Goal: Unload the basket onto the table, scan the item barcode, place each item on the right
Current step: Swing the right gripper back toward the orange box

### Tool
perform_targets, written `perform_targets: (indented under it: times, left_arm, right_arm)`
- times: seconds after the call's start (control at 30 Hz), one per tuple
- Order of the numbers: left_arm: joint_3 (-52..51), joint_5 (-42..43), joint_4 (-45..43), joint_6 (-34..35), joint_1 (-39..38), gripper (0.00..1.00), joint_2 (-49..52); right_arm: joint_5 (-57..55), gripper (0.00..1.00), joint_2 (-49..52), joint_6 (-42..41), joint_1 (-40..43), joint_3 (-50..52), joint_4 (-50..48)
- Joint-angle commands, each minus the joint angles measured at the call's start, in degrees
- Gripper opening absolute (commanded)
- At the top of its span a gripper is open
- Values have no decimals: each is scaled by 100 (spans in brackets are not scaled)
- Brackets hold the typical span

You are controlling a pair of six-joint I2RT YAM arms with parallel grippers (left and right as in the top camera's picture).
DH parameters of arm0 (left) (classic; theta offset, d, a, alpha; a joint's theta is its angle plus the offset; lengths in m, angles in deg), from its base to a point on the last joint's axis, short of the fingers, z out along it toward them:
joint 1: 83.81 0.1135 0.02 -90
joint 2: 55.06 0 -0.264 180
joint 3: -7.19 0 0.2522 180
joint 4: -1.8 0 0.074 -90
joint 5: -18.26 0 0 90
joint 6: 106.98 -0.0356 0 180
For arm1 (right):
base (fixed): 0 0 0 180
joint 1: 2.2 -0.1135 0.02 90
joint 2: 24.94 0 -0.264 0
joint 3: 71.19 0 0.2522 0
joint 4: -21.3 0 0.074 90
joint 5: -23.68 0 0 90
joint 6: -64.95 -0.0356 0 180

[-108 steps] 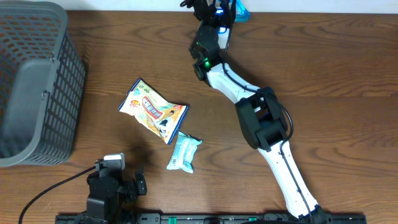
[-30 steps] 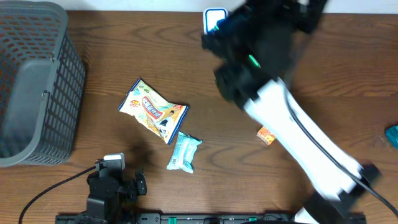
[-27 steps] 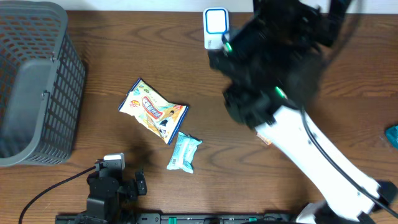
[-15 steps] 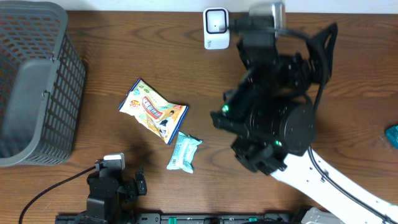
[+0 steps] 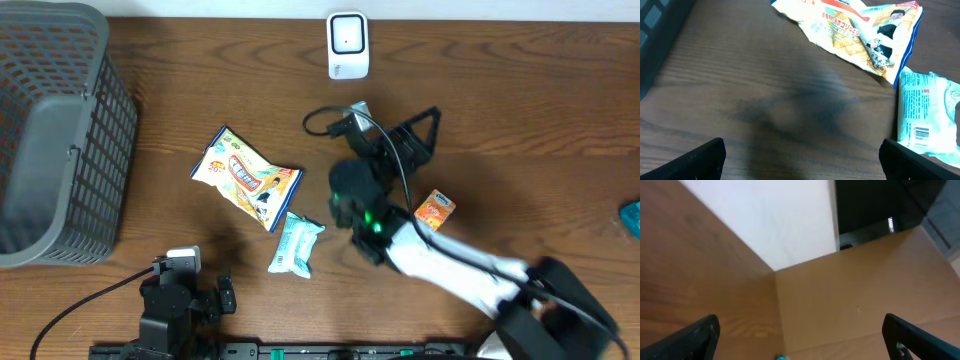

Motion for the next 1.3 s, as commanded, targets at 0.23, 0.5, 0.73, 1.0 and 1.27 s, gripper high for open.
perform_targets:
  times: [0.23,0.5,0.73,1.0,1.27]
  left_arm:
    - [-11,50,55,11,-13,98,-35]
    - [-11,50,55,11,-13,98,-35]
    - [-11,50,55,11,-13,98,-35]
    - [-11,50,55,11,-13,98,-35]
    - [-11,50,55,11,-13,98,-35]
  right_arm:
    - [332,99,925,782,1412,-1252,-48]
    - [448,99,557,1401,1419,-2667,-20]
    - [1480,99,-638,179,1449,-2951,1475]
    - [5403,99,-1843,-5237,1860,-3447,7237]
    - [9630,99,-1545,-7482,2846,-2979,9311]
